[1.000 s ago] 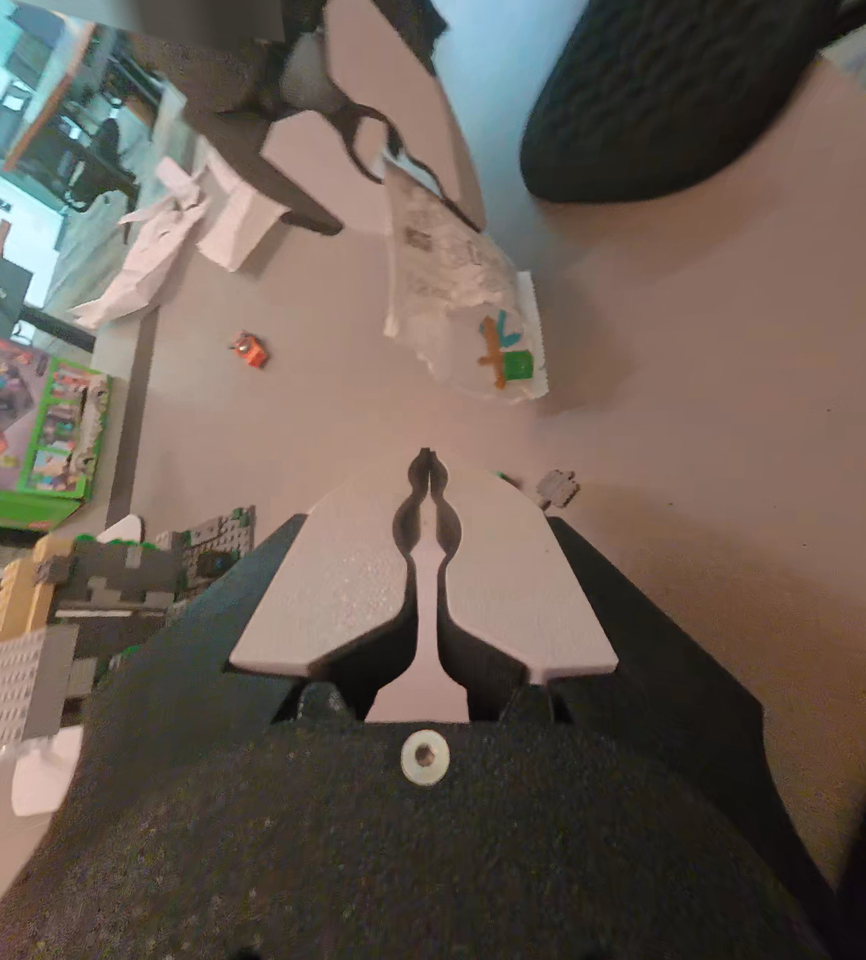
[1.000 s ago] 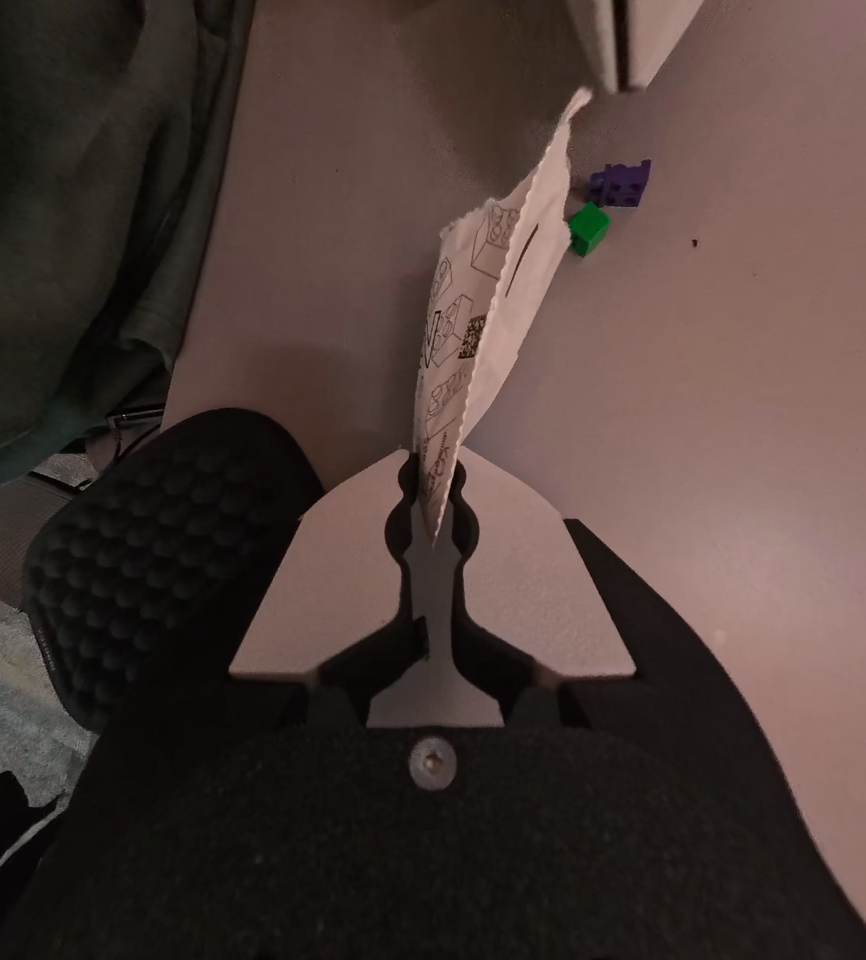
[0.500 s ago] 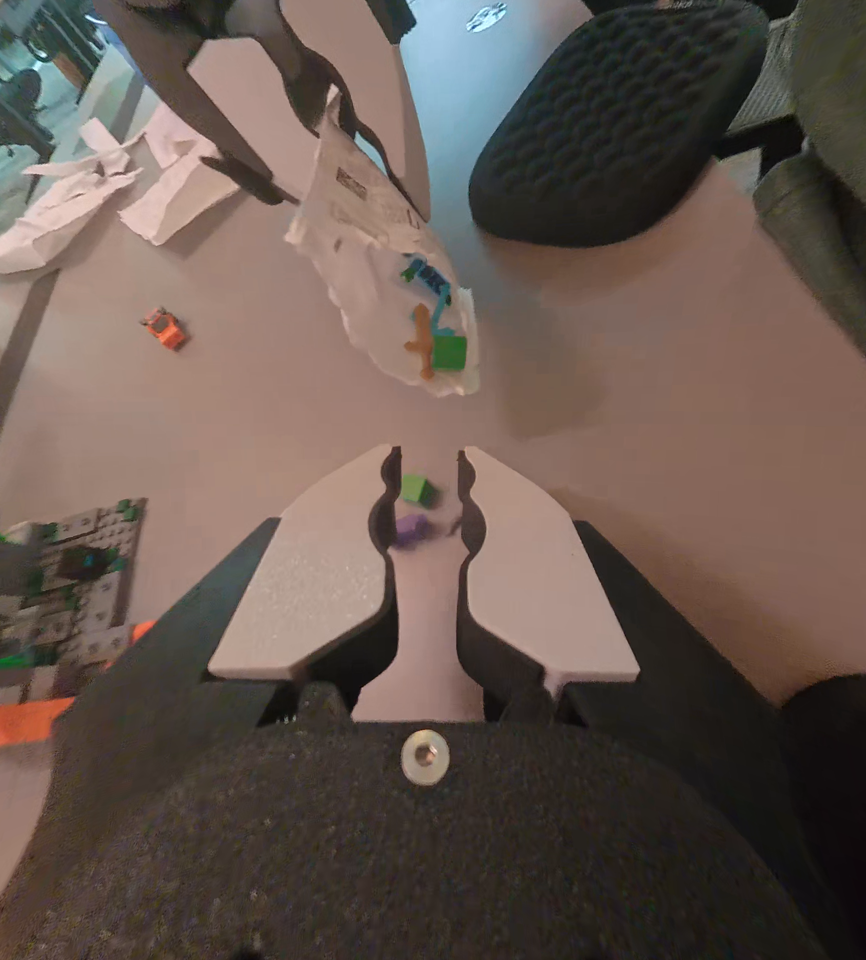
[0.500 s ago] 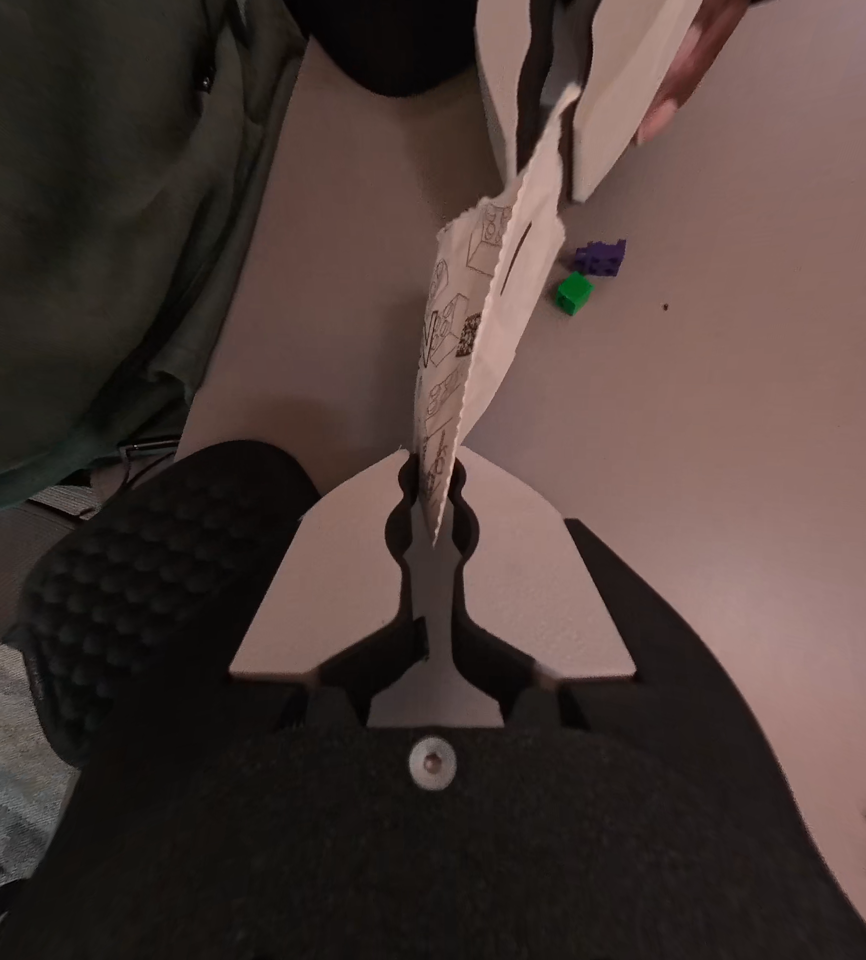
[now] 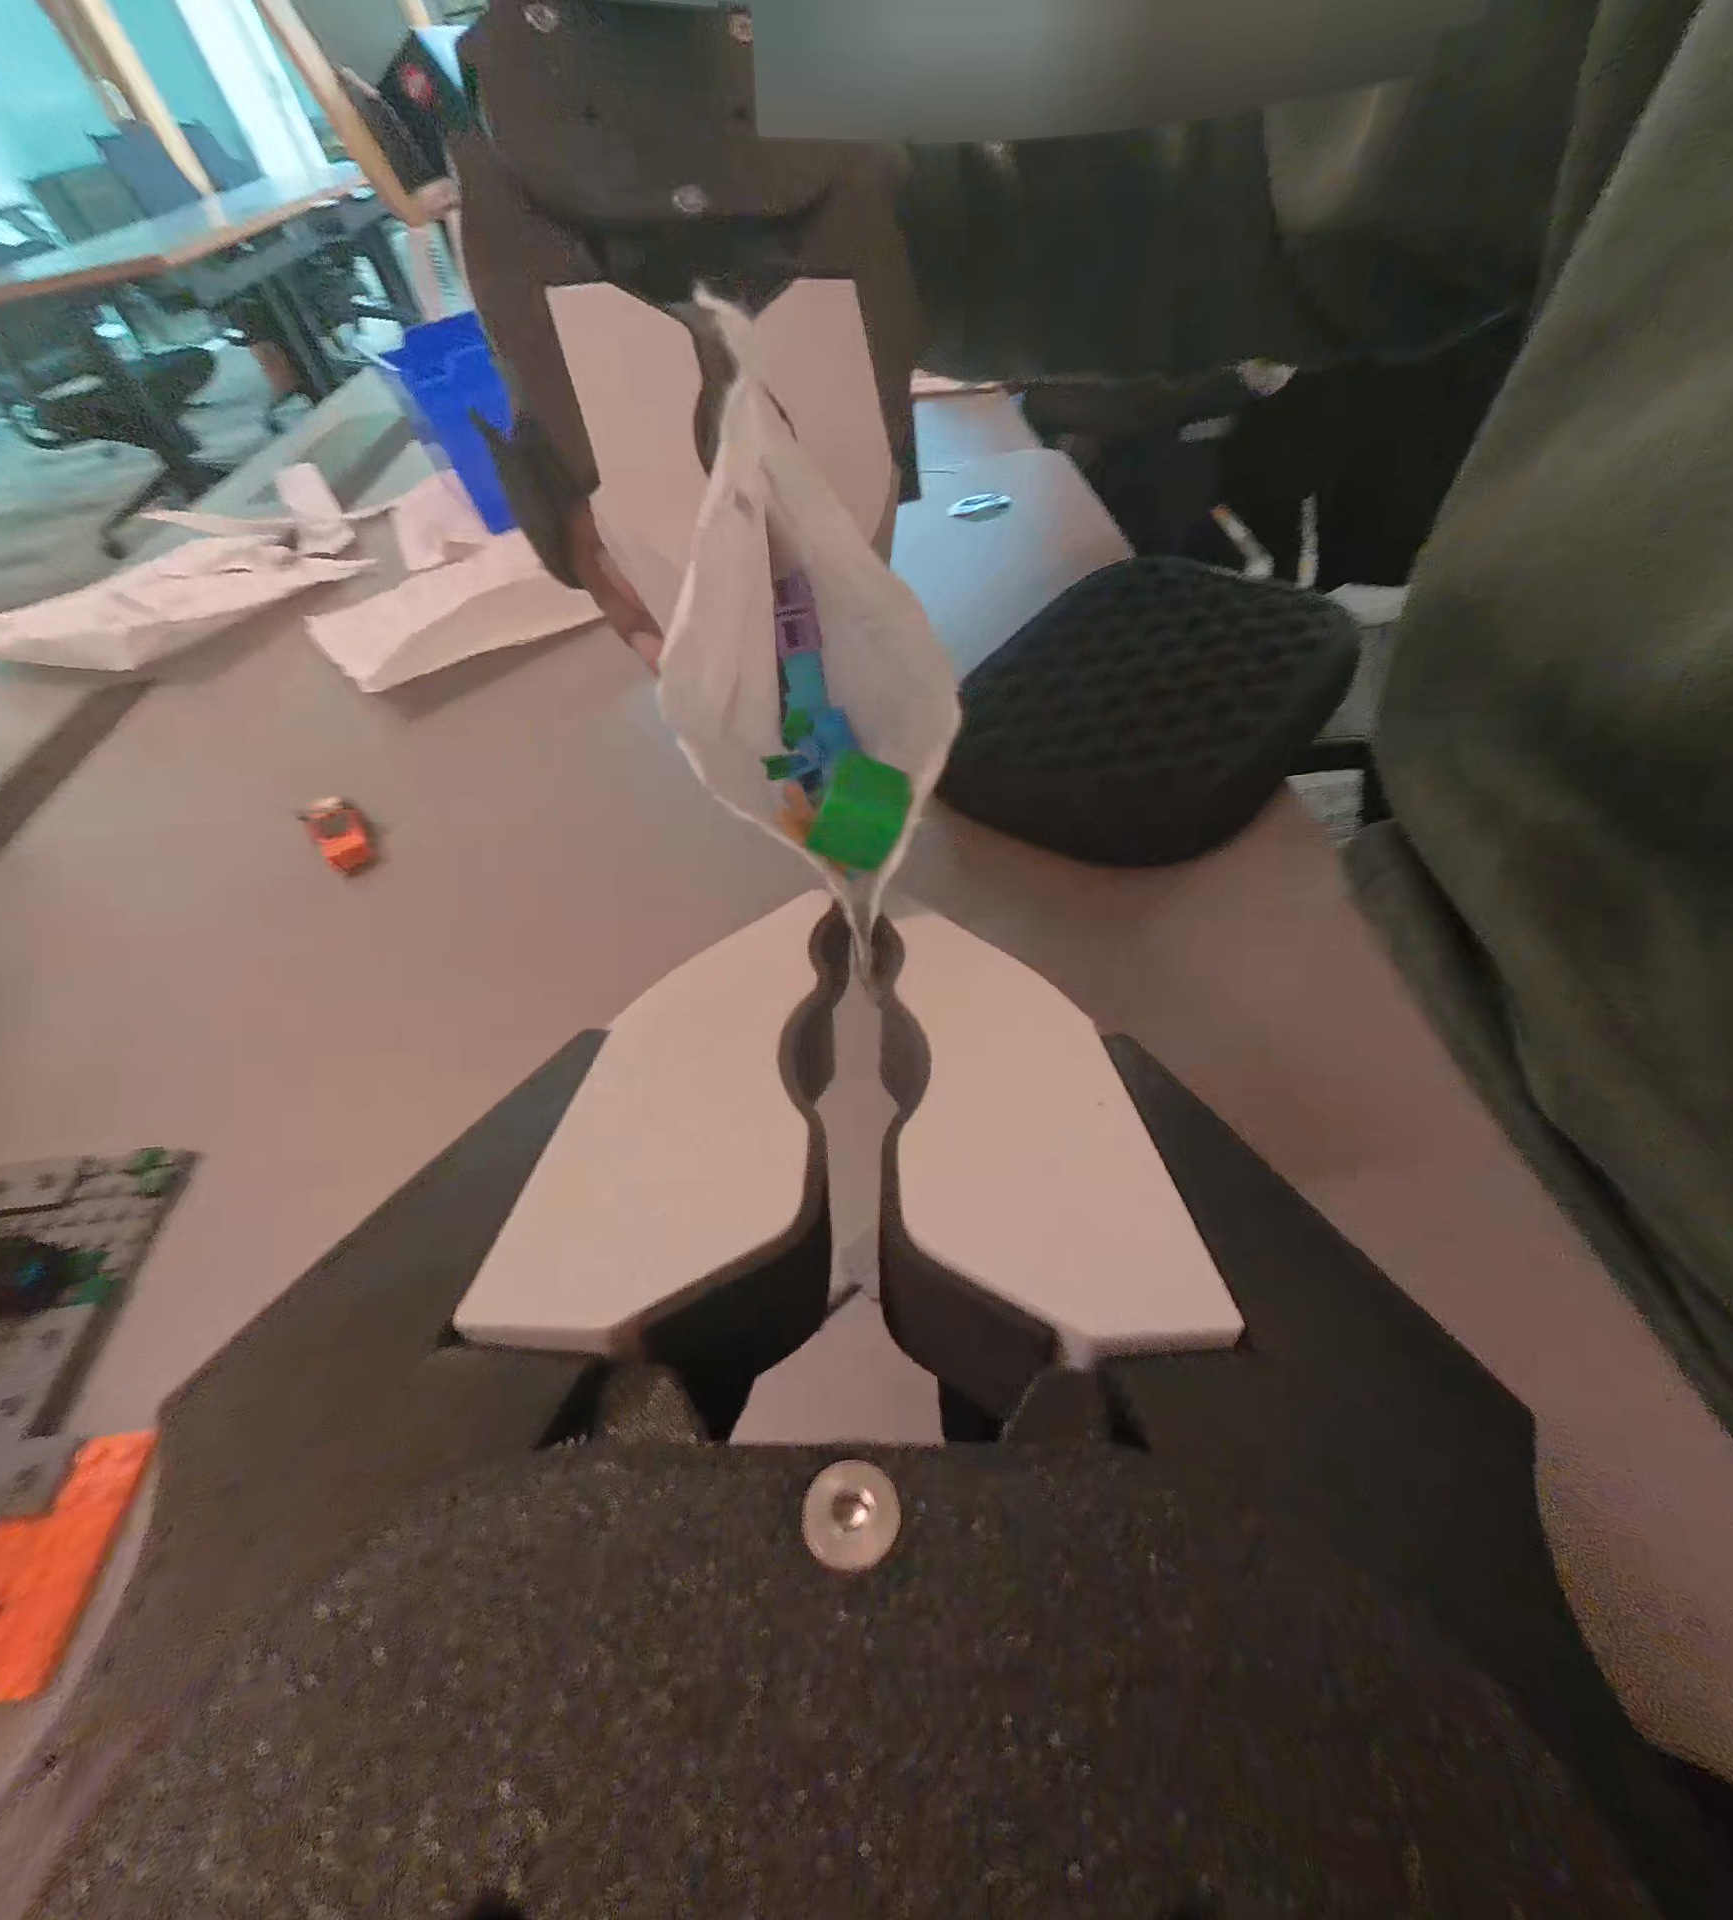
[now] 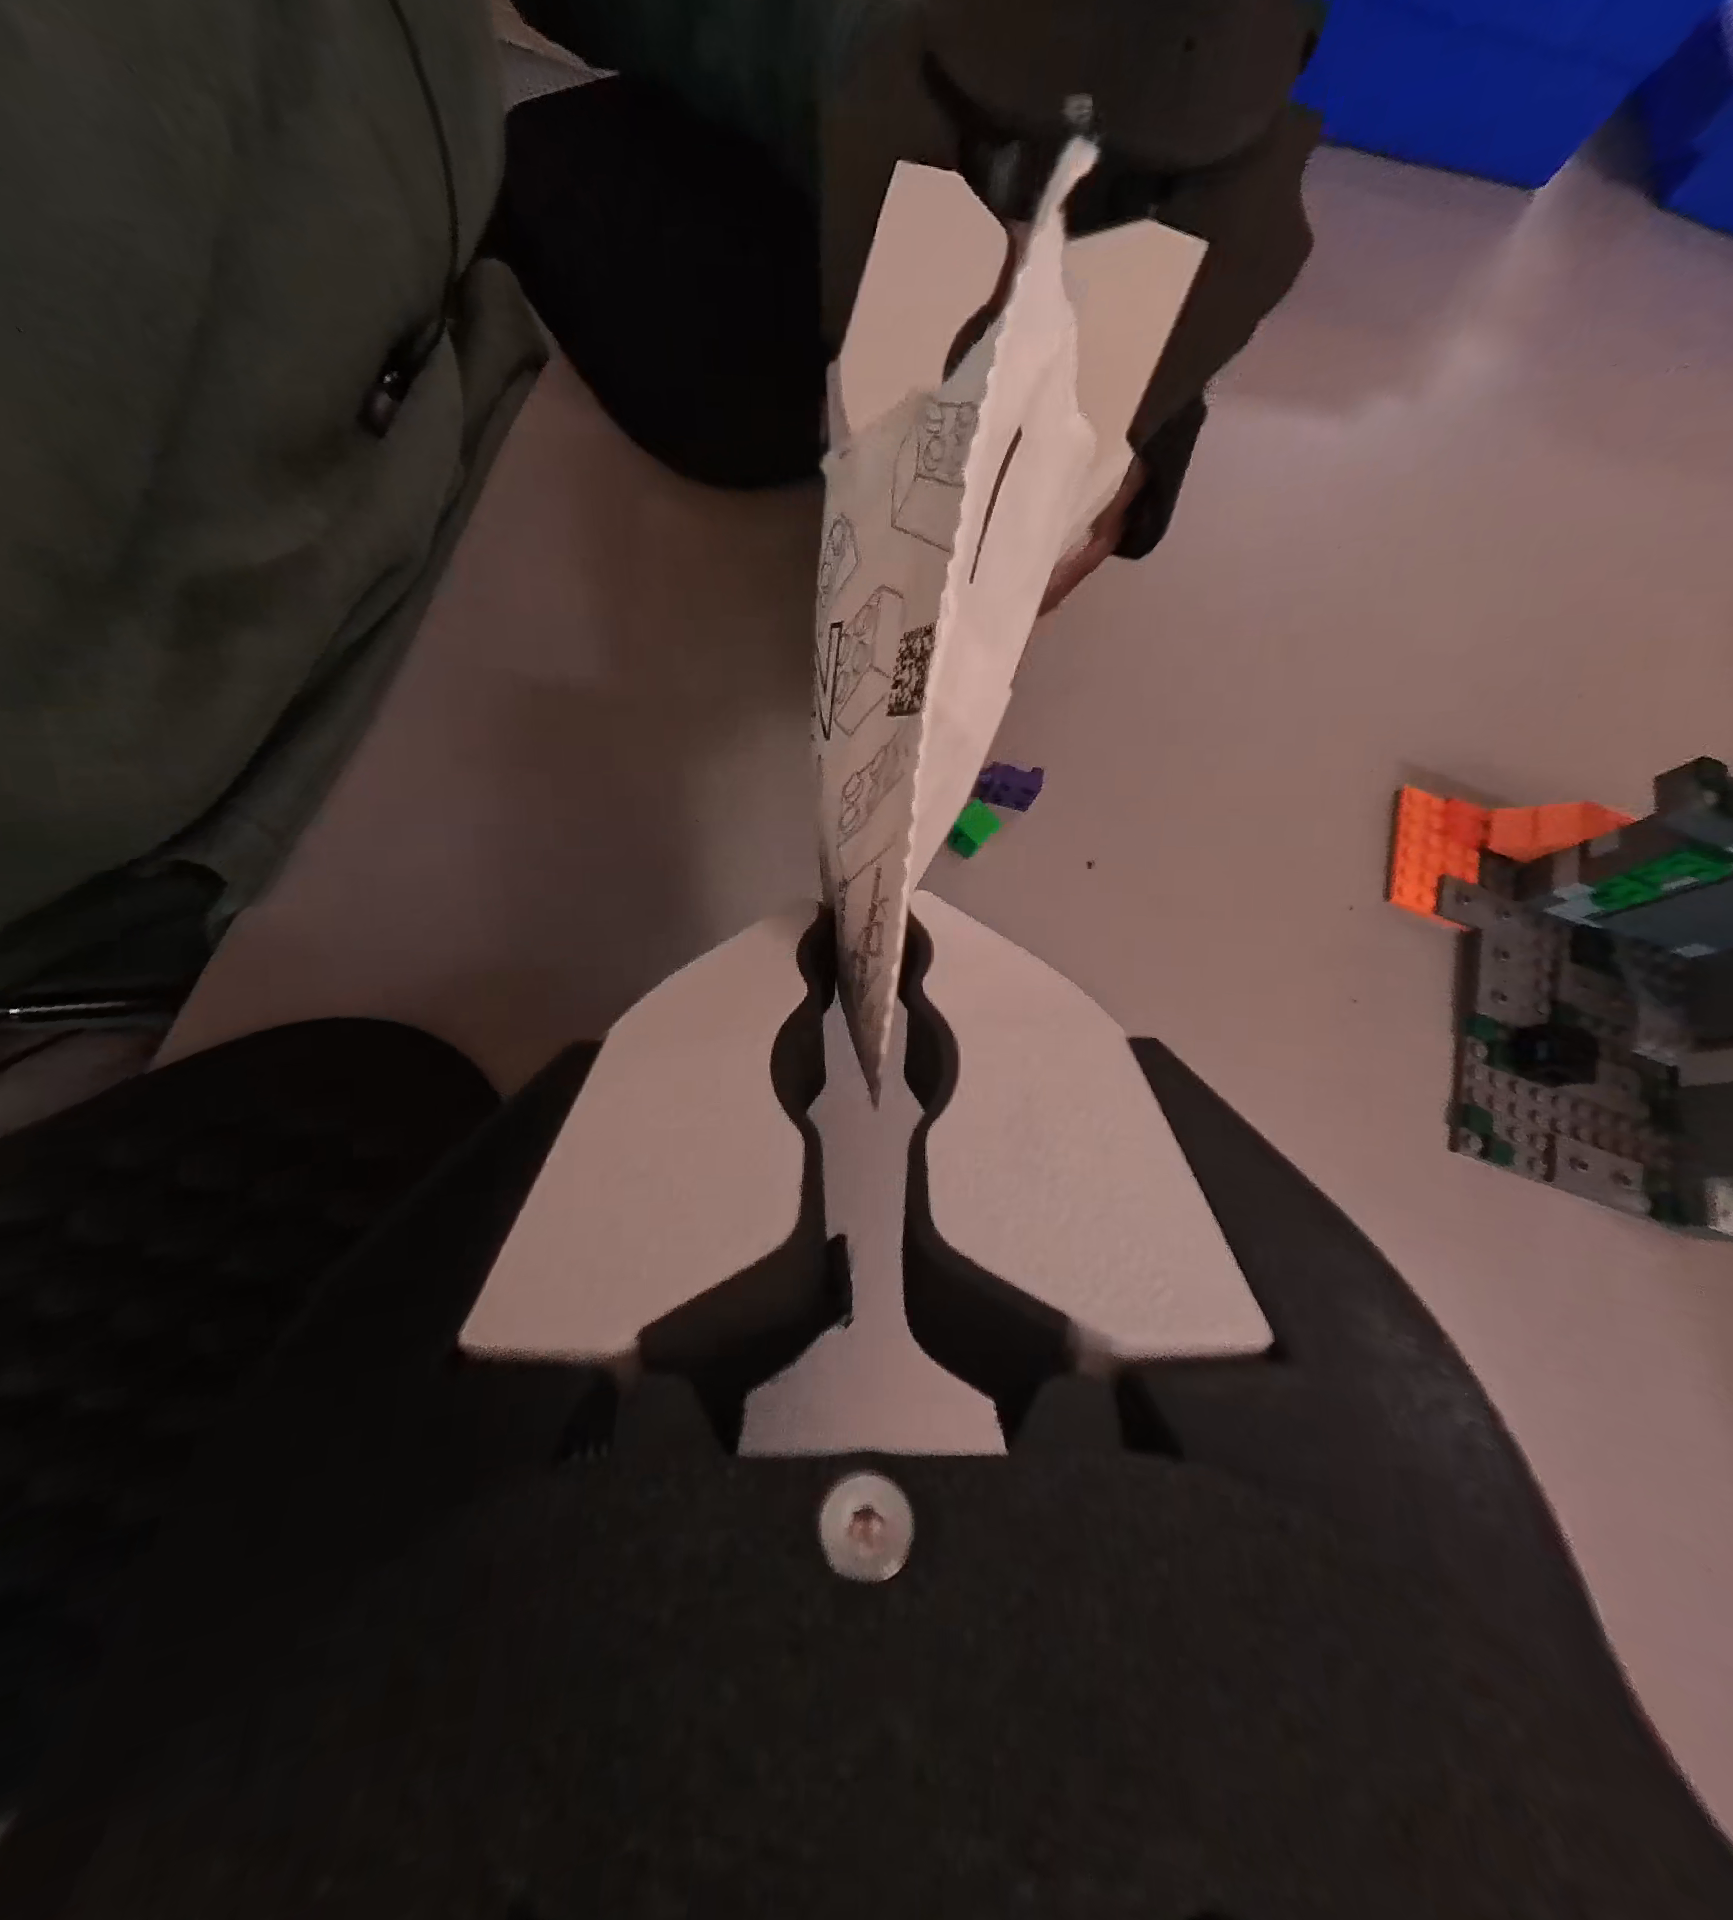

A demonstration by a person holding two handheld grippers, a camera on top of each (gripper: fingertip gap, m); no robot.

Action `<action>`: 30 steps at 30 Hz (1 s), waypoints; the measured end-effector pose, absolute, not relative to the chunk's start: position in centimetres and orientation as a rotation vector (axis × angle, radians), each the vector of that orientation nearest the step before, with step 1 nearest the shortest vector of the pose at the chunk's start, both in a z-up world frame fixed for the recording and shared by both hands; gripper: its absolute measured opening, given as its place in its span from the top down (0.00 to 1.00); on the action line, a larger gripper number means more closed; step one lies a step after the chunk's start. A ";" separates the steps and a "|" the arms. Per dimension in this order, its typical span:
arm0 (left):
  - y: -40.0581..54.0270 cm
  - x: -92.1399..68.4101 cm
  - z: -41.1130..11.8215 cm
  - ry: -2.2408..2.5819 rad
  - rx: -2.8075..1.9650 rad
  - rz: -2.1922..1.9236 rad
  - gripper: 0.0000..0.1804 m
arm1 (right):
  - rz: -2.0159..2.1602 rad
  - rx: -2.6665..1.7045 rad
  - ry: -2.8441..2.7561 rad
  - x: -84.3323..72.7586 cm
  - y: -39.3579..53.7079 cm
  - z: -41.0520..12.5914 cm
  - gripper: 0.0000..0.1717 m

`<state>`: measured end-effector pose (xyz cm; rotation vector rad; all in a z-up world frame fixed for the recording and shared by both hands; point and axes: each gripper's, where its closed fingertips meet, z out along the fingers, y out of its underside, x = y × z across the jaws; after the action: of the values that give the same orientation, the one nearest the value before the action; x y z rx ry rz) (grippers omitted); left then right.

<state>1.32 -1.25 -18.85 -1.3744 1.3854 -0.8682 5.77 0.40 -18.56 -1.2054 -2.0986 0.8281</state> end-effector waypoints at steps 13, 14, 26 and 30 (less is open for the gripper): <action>0.2 -0.1 -18.3 1.285 -1.345 -0.594 1.00 | 0.817 -1.291 -1.938 4.2 1.6 -19.2 0.81; 0.2 0.0 -18.2 1.281 -1.340 -0.595 1.00 | 0.816 -1.282 -1.934 4.0 1.5 -19.2 0.82; 2.1 -1.8 -21.3 1.309 -1.468 -0.539 0.95 | -0.032 -1.460 -2.387 10.2 6.9 -22.0 0.92; 2.1 -1.7 -21.9 1.334 -1.473 -0.510 0.95 | -0.146 -1.529 -2.570 11.1 6.3 -23.3 0.92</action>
<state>-1.70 2.13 -21.91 -1.4729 1.3343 -0.5097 11.14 6.34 -23.29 -1.5293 -2.5697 -0.1461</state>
